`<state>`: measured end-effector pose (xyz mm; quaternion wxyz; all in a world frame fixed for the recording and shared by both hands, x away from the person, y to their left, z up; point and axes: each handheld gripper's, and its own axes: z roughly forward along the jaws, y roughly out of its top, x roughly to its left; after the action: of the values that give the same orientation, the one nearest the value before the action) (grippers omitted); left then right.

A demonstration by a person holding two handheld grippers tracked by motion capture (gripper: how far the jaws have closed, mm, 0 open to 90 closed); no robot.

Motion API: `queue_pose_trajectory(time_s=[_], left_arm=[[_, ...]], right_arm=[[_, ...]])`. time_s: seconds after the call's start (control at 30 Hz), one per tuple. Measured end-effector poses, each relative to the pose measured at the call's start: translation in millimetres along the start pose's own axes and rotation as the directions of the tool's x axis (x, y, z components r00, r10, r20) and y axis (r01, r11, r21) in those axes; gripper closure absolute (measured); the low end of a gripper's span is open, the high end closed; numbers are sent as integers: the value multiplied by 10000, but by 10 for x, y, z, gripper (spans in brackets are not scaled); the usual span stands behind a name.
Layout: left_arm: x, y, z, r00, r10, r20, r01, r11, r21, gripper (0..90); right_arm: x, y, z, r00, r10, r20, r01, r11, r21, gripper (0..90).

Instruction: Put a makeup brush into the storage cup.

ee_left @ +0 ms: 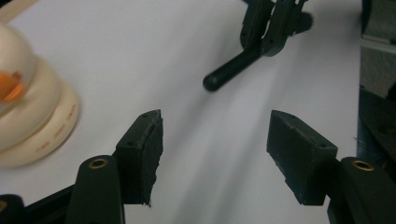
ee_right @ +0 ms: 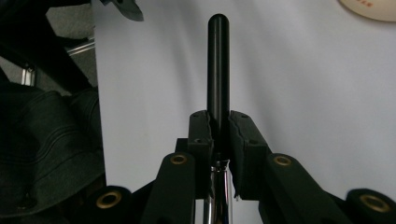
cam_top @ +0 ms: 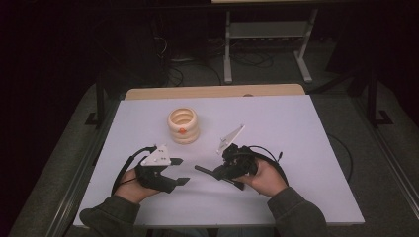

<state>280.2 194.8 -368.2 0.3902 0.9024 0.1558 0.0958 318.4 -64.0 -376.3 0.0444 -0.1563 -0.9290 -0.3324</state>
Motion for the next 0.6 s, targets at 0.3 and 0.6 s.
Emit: queue_pose_trajectory(time_s=[0.3, 0.6], left_arm=[[-36, 187, 170, 9914, 933, 913, -1028, 9891, 1053, 470], [-90, 289, 316, 9661, 1596, 2028, -1993, 9606, 1938, 603]], right_arm=[[67, 20, 74, 9972, -571, -481, 583, 9980, 244, 786], [148, 54, 168, 9894, -1105, -945, 1168, 9911, 636, 786]])
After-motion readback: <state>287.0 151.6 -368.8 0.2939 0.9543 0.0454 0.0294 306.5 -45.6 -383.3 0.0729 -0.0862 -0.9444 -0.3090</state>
